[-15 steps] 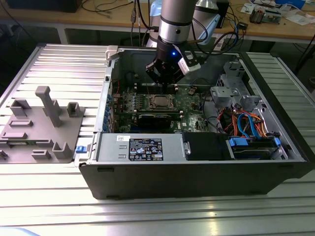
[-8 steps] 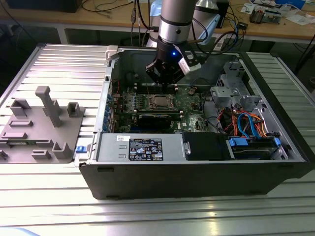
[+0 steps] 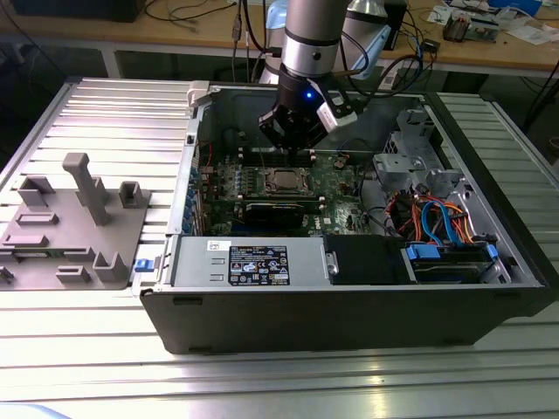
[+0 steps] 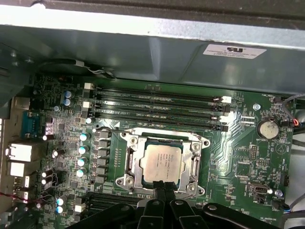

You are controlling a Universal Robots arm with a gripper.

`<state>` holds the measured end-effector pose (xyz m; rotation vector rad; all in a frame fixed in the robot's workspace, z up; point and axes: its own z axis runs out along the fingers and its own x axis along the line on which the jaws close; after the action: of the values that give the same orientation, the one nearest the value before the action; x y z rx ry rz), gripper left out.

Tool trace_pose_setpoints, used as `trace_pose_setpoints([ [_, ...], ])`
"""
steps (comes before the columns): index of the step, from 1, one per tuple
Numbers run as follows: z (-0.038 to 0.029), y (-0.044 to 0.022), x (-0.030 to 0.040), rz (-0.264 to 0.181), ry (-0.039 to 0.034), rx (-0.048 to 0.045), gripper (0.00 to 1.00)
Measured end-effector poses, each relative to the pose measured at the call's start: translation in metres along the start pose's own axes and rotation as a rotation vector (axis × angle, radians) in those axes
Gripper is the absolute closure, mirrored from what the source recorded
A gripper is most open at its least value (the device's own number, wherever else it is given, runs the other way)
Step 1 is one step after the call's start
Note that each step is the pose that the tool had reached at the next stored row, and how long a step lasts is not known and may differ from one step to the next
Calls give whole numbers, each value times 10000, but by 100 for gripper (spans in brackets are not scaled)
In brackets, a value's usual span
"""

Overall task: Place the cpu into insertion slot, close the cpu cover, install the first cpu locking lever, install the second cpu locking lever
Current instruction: 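Install the first cpu locking lever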

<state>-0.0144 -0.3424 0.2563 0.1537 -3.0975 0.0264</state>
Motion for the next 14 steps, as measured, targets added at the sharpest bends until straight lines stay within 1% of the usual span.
trace_pose_setpoints([
  [14, 0, 0, 0, -107, -1, 5, 89],
])
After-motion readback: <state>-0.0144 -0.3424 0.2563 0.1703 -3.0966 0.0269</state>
